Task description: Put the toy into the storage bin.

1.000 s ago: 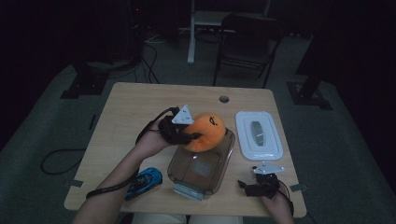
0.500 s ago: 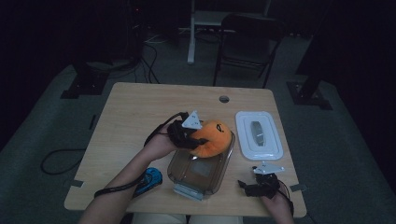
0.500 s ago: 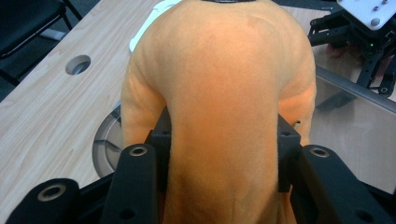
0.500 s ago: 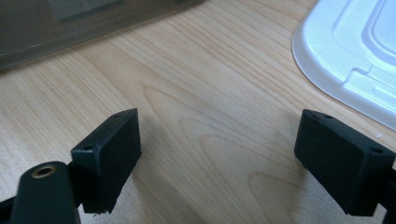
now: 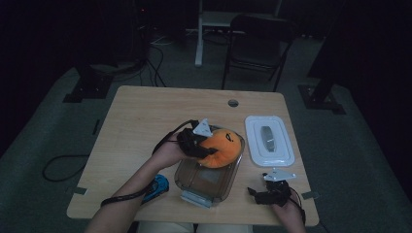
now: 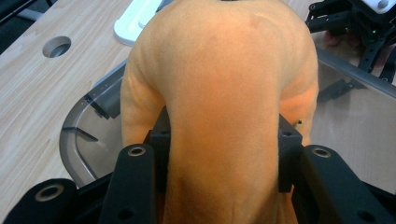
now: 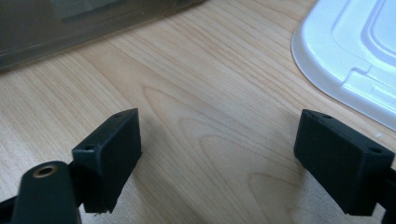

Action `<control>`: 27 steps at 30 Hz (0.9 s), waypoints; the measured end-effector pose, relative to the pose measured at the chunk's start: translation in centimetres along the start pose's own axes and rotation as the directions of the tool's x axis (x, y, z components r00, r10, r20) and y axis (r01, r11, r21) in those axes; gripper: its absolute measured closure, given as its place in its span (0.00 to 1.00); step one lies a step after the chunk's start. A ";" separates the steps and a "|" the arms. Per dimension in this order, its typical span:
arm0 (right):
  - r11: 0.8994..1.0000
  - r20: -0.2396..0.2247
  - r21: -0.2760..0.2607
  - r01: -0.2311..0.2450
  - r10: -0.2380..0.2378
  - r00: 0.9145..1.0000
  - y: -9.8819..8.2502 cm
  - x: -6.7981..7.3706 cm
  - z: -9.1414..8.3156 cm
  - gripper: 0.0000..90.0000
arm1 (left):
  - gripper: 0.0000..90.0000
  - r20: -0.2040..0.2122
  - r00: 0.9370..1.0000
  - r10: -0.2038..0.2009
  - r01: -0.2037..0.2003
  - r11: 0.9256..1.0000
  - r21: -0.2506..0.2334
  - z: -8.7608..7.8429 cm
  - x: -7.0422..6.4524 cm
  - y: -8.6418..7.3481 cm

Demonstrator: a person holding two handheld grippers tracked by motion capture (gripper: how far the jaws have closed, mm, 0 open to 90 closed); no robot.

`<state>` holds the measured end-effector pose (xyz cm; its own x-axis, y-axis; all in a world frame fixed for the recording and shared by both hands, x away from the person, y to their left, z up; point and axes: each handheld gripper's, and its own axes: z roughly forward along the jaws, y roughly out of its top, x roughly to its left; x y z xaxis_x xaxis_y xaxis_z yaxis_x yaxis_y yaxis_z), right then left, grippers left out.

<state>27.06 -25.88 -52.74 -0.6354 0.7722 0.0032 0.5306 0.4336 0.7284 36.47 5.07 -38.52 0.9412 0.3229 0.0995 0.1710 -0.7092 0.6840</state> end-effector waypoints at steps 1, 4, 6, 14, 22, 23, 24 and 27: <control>1.000 0.000 0.000 -0.001 0.001 1.000 0.0 0.0 0.0 0.17 | 0.64 0.000 1.000 -0.001 0.001 1.000 0.005 0.1 -0.1 0.0; 1.000 0.000 0.000 -0.001 0.001 1.000 0.0 0.0 0.0 0.17 | 0.64 0.009 1.000 -0.005 0.005 1.000 0.020 0.4 0.0 -0.1; 1.000 0.000 0.000 -0.001 0.001 1.000 0.0 0.0 0.0 0.17 | 0.63 0.012 1.000 -0.007 0.006 1.000 0.030 0.6 0.1 -0.1; 1.000 0.000 0.001 0.000 0.000 1.000 0.0 0.0 0.0 0.17 | 0.61 0.025 1.000 -0.007 0.005 0.997 0.073 1.2 0.0 -0.2; 1.000 0.000 0.001 -0.001 0.001 1.000 0.0 0.0 0.0 0.17 | 0.59 0.035 0.999 -0.014 0.011 0.996 0.092 1.6 0.0 -0.2; 1.000 0.000 0.001 -0.001 0.001 1.000 0.0 0.0 0.0 0.17 | 0.58 0.033 0.999 -0.011 0.008 0.996 0.093 1.6 0.0 -0.2; 1.000 0.000 0.001 -0.001 0.001 1.000 0.0 0.0 0.0 0.17 | 0.58 0.034 0.999 -0.011 0.008 0.995 0.101 1.6 0.0 -0.2; 1.000 0.000 0.001 -0.001 0.001 1.000 0.0 0.0 0.0 0.17 | 0.57 0.042 0.999 -0.001 -0.004 0.994 0.112 1.8 -0.1 -0.1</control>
<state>27.05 -25.89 -52.74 -0.6350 0.7725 0.0035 0.5313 0.4334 0.7279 36.82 4.00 -39.90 0.9524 0.2970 0.0681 0.1993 -0.7761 0.5982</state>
